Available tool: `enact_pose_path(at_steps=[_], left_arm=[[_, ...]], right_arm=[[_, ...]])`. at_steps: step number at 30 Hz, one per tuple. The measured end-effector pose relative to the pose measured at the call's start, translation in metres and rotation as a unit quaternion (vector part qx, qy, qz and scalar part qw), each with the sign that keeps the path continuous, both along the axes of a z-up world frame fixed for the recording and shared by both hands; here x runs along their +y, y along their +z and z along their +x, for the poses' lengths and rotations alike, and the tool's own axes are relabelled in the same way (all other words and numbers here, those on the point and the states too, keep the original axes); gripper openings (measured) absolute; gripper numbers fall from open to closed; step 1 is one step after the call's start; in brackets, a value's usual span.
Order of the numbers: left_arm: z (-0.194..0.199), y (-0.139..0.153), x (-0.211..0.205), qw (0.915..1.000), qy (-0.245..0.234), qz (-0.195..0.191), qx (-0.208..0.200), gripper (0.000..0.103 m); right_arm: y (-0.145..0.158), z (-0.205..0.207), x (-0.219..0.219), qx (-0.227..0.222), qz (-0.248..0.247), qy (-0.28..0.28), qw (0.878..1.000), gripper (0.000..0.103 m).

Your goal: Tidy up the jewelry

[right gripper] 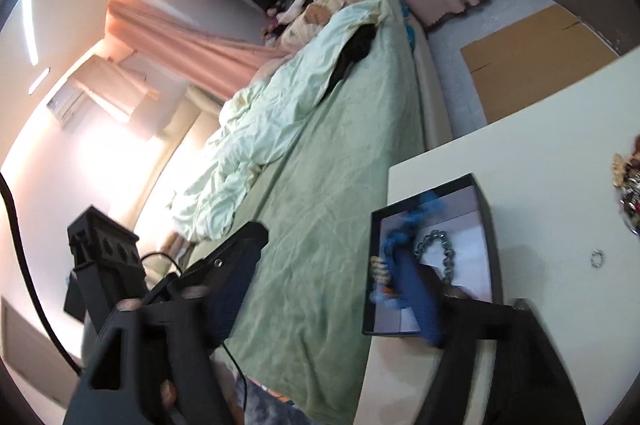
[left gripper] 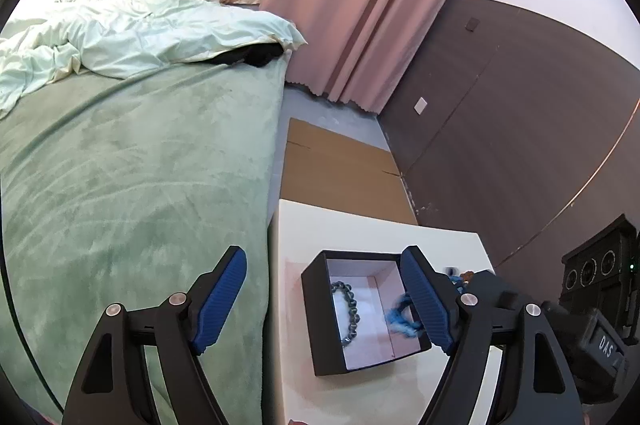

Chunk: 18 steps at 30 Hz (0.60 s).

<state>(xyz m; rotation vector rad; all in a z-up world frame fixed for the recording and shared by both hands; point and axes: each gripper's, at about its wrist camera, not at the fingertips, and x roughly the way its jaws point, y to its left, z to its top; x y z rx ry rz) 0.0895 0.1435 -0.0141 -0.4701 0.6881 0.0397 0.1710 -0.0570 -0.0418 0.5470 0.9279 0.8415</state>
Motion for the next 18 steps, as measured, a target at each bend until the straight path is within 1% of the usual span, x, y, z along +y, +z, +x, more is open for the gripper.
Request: enact_pose_path(at_steps=[1, 4, 7, 12, 18], left_arm=[[-0.001, 0.0, -0.001, 1.0, 0.0, -0.001, -0.001, 0.086], [-0.003, 0.002, -0.004, 1.0, -0.005, -0.003, -0.007, 0.091], [-0.004, 0.003, -0.01, 0.9999, -0.01, 0.0, -0.01, 0.092], [-0.002, 0.002, -0.017, 0.9999, -0.013, 0.003, -0.01, 0.092], [-0.001, 0.003, -0.024, 0.9998, -0.017, 0.004, -0.013, 0.092]], right_arm=[[0.0, -0.001, -0.005, 0.001, 0.002, -0.006, 1.0, 0.075], [0.001, 0.0, -0.021, 0.013, 0.004, -0.025, 1.0, 0.075], [0.003, -0.001, -0.038, 0.018, 0.01, -0.042, 0.999, 0.075], [0.009, -0.005, -0.061, 0.014, 0.016, -0.059, 0.998, 0.076], [0.012, -0.007, -0.08, 0.013, 0.02, -0.064, 0.998, 0.076]])
